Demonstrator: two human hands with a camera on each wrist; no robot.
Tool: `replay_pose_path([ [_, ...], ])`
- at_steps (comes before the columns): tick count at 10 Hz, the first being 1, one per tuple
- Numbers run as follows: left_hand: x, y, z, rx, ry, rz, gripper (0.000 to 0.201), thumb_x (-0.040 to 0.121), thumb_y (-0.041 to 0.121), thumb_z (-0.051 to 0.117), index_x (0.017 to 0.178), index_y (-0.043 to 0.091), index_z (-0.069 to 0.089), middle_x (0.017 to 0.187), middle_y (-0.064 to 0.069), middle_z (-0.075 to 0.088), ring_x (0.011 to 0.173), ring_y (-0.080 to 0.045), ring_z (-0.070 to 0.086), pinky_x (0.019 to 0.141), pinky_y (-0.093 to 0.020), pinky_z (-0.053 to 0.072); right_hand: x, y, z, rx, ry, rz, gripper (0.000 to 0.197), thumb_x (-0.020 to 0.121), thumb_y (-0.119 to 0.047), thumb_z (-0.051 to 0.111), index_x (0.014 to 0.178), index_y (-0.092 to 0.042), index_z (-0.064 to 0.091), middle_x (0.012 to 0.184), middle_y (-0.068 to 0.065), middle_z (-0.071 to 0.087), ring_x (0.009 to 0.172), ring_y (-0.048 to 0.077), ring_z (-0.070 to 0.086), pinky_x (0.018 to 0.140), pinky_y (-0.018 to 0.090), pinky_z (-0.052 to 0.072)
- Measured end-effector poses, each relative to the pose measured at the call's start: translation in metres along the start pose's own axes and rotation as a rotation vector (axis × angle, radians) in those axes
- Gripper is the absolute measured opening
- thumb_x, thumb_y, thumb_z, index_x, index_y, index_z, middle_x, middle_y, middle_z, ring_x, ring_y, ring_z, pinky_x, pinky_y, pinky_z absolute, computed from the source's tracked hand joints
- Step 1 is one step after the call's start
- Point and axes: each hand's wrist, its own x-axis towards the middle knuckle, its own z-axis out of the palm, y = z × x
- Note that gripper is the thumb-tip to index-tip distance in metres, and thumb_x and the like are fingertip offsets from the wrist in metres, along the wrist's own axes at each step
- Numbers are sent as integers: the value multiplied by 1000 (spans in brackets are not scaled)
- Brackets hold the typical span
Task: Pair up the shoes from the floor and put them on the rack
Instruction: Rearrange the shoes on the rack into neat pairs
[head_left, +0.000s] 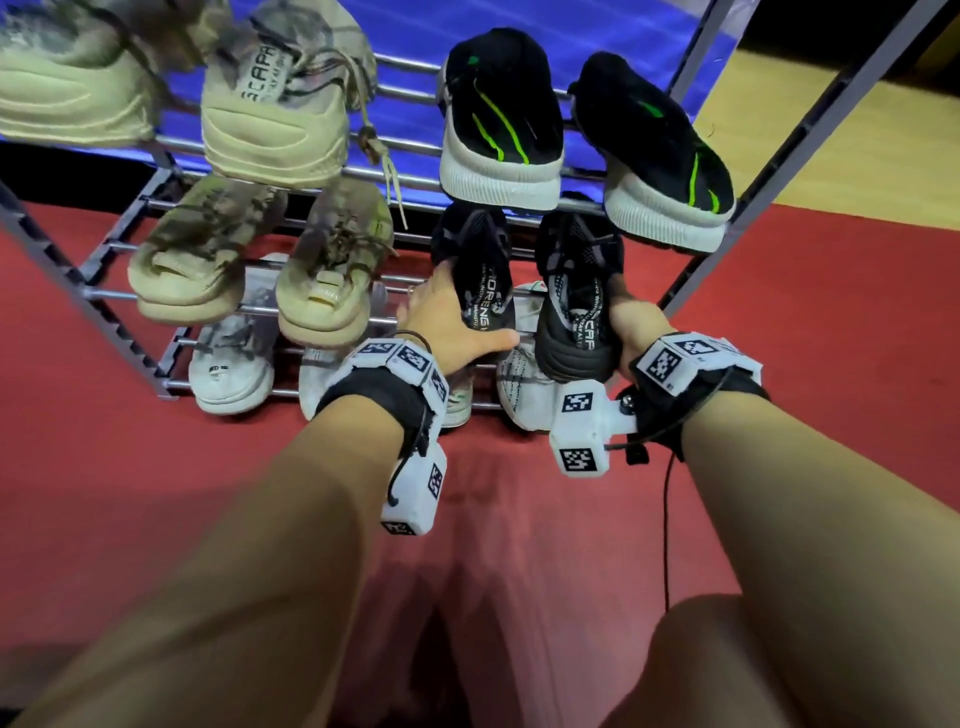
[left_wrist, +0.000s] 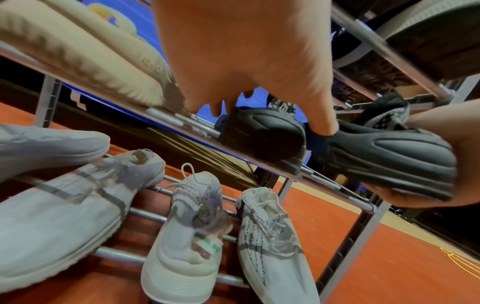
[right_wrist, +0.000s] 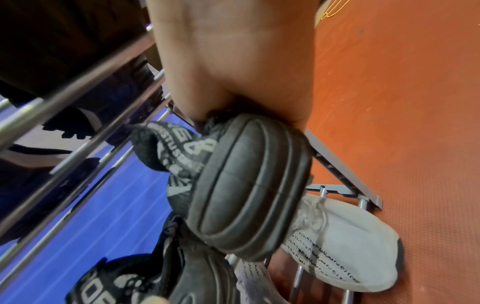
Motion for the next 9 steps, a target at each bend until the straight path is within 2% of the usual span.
replay_pose_path([
  [1, 1, -3, 3, -8, -20, -21, 120, 44, 59, 78, 142, 15, 24, 140, -4, 46, 130, -27, 44, 110, -48, 31, 6, -1, 2, -5, -3, 5, 48, 101, -33, 32, 138, -4, 42, 142, 14, 47, 129, 30, 47, 107, 40, 40],
  [2, 2, -7, 3, -23, -91, -63, 126, 39, 63, 68, 144, 16, 17, 143, 1, 43, 133, -23, 40, 114, -50, 19, 22, 8, 8, -6, -33, 19, 46, 101, -30, 34, 139, -4, 42, 142, 13, 46, 130, 30, 46, 108, 40, 39],
  [3, 2, -9, 1, 6, -132, -63, 128, 39, 66, 65, 146, 19, 13, 146, 6, 39, 136, -19, 36, 116, -51, 11, 25, 10, 11, -8, -13, 44, 52, 100, -38, 34, 138, -3, 42, 142, 13, 47, 129, 30, 47, 107, 40, 40],
  [4, 0, -9, -3, 16, -150, -41, 123, 44, 60, 64, 147, 22, 11, 146, 9, 40, 137, -16, 35, 116, -45, 15, 25, 5, 11, 14, 56, 46, 47, 104, -27, 26, 141, 2, 35, 144, 22, 42, 131, 34, 43, 109, 37, 34],
  [5, 0, -11, -7, 15, -169, -29, 122, 44, 58, 66, 147, 23, 12, 145, 9, 40, 135, -15, 38, 115, -43, 20, 22, 5, 10, -85, 68, 23, 51, 104, -32, 23, 138, 3, 40, 142, 22, 43, 131, 33, 43, 109, 36, 33],
  [6, 0, -10, -9, 14, -188, -24, 120, 46, 56, 71, 146, 22, 14, 144, 8, 41, 134, -18, 40, 114, -45, 22, 23, 12, 13, -96, 75, -24, 55, 100, -42, 29, 131, -1, 49, 133, 19, 53, 121, 33, 52, 104, 41, 41],
  [7, 0, -14, -8, 2, -159, -11, 111, 56, 48, 81, 144, 22, 19, 139, 5, 47, 132, -22, 43, 114, -45, 24, 20, 12, 11, -101, 90, -16, 92, 71, -75, 31, 127, -6, 52, 127, 23, 56, 112, 41, 56, 101, 51, 42],
  [8, 1, -18, -5, 64, -134, -11, 104, 63, 42, 82, 143, 20, 20, 138, 1, 50, 131, -24, 45, 114, -43, 23, 11, 14, 5, -34, 39, -30, 121, 38, -85, 47, 136, -16, 39, 138, 14, 48, 122, 39, 49, 105, 53, 38],
  [9, 1, -20, -3, 103, -127, -18, 100, 65, 42, 80, 142, 19, 21, 138, 1, 51, 131, -24, 44, 115, -43, 20, -12, 16, 3, -259, -80, -133, 124, 42, -76, 72, 146, -30, 23, 146, 10, 37, 130, 33, 43, 107, 50, 38],
])
